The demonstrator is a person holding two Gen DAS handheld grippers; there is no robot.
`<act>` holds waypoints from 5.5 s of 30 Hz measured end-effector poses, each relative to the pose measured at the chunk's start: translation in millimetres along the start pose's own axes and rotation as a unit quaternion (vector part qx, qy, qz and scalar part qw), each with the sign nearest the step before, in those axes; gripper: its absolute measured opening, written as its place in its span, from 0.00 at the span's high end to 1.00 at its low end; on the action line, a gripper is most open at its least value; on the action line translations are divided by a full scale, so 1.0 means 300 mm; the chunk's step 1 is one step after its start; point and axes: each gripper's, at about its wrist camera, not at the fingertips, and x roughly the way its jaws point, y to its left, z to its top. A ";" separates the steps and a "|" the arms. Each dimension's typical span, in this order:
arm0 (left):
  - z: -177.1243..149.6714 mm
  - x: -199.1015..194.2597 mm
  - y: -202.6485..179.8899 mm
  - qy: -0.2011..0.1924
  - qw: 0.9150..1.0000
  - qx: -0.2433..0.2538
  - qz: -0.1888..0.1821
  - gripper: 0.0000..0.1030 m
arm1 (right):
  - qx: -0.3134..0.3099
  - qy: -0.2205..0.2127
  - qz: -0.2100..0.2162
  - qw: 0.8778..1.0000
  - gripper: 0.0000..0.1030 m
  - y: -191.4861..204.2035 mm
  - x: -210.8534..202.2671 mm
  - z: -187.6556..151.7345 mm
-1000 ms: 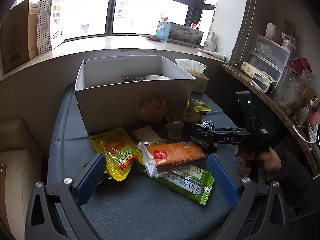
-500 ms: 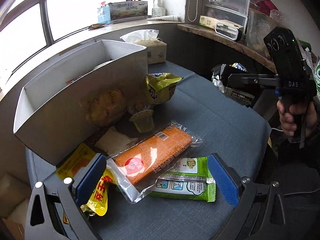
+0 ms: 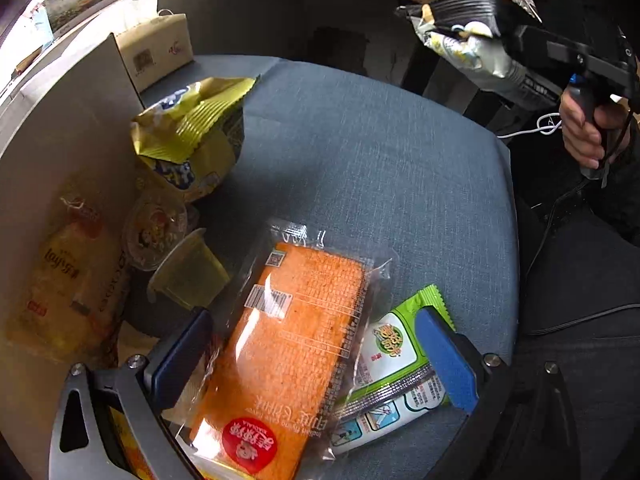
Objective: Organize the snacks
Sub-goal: 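Grasp the orange cake packet with the left gripper while the right holds the chip bag, then drop the orange packet and chip bag into the white box, opening both grippers, then grasp the yellow-green chip bag with the right gripper, then grasp the clear bread bag with the left gripper while the right holds the chip bag, then lower both bags into the white box and open both grippers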
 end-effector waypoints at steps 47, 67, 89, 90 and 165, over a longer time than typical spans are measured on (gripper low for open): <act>-0.237 -0.724 0.570 -0.375 0.766 -0.457 0.251 0.39 | -0.056 -0.022 0.030 0.998 0.31 0.324 0.628 0.620; -0.312 -0.737 0.449 -0.348 0.787 -0.439 0.259 0.00 | -0.048 -0.029 0.031 0.998 0.00 0.304 0.570 0.597; -0.409 -0.544 -0.039 -0.324 0.830 -0.406 0.204 0.00 | -0.037 0.007 -0.035 0.999 0.00 0.116 0.193 0.002; -0.410 -0.535 -0.051 -0.325 0.830 -0.406 0.201 0.00 | -0.029 0.013 -0.040 0.999 0.00 0.102 0.200 -0.010; -0.180 -0.426 0.025 -0.322 0.779 -0.452 0.292 0.24 | -0.012 -0.050 -0.051 0.997 0.48 0.082 0.098 0.077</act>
